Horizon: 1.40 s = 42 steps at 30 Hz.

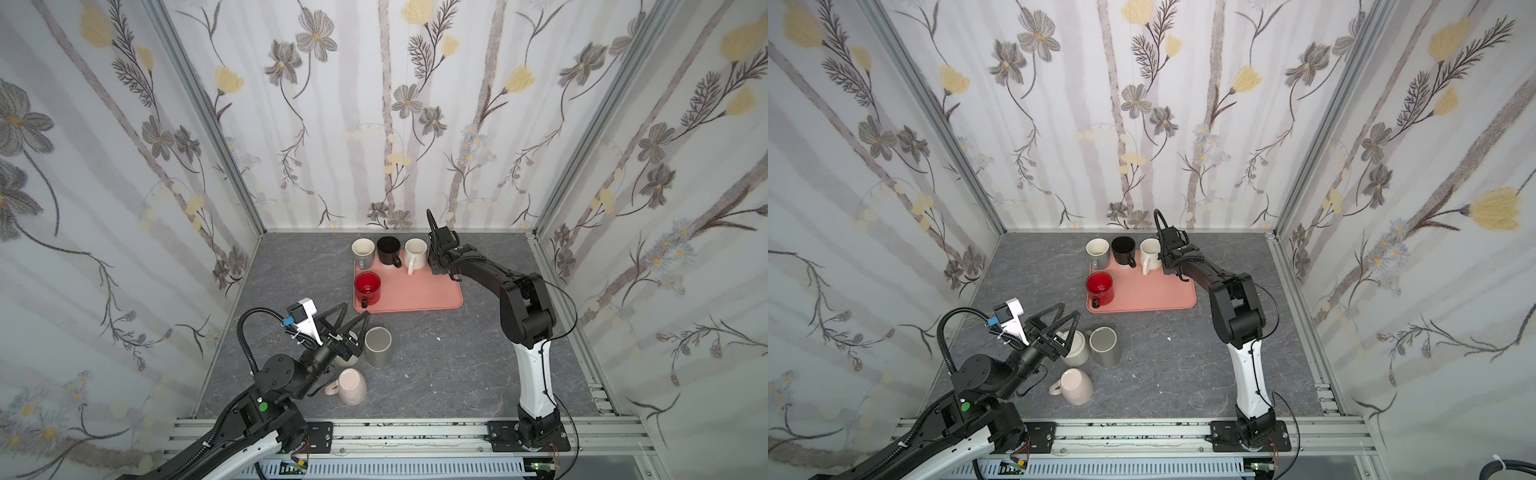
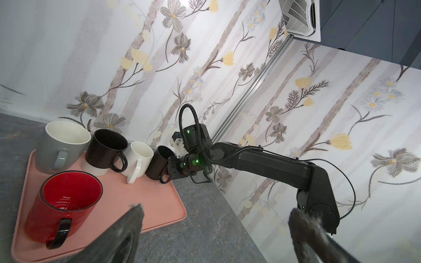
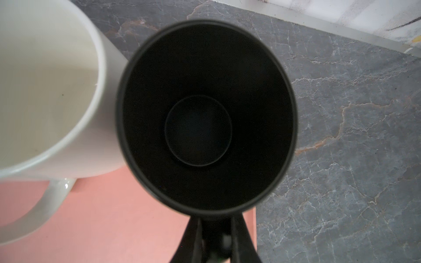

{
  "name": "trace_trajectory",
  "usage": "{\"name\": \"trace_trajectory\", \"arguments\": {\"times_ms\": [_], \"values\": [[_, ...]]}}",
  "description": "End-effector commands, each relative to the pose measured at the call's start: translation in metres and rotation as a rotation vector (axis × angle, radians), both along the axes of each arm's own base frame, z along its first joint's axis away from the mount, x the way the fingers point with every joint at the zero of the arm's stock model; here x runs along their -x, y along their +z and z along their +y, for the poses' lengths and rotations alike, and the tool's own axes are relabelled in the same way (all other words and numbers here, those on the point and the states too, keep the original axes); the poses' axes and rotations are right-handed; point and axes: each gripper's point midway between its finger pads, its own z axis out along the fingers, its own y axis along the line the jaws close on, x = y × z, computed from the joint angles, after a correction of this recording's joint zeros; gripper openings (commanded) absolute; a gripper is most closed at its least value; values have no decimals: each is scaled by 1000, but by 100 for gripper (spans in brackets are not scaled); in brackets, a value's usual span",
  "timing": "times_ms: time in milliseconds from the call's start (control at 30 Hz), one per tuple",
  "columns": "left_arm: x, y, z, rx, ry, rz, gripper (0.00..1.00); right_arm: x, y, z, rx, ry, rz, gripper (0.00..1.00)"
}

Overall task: Turn the mug right side up
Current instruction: 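Lower the black mug onto the tray's far corner and open the right gripper, then move the left gripper to the upside-down grey mug and grasp its base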

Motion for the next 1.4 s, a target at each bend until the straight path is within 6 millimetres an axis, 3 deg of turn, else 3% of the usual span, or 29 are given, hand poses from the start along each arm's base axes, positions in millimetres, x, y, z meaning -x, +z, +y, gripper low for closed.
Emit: {"name": "trace_trajectory", "arguments": {"times_ms": [0, 67, 167, 267, 367, 533, 633, 800, 900, 967, 1200, 1367], "values": [[-1, 3, 2, 11, 9, -2, 100, -9, 8, -5, 31, -27, -47, 11], [-1, 3, 2, 8, 8, -2, 100, -9, 6, -7, 41, -34, -46, 18], [-1, 2, 2, 4, 11, 2, 100, -8, 12, -7, 38, -36, -54, 38], [-2, 0, 2, -3, 15, 4, 100, -6, 35, -4, -2, -26, -107, 55], [-3, -1, 2, -10, 21, 11, 100, 1, 65, 2, -58, -11, -178, 65], [-5, -6, 3, -38, 32, 27, 100, 40, 107, 23, -217, 49, -257, 70], [-6, -10, 4, -71, 44, 51, 100, 81, 120, 47, -318, 136, -279, 72], [-12, -33, 6, -145, 77, 134, 100, 165, 124, 90, -484, 331, -296, 80], [-18, -57, 9, -207, 123, 234, 100, 205, 111, 98, -543, 390, -284, 100], [-21, -75, 8, -249, 135, 306, 100, 221, 107, 96, -549, 390, -287, 100], [-19, -143, -17, -378, 53, 536, 93, 235, 85, 50, -519, 269, -330, 100], [-19, -163, -14, -408, 83, 631, 91, 239, 77, 36, -523, 237, -340, 100]]}}
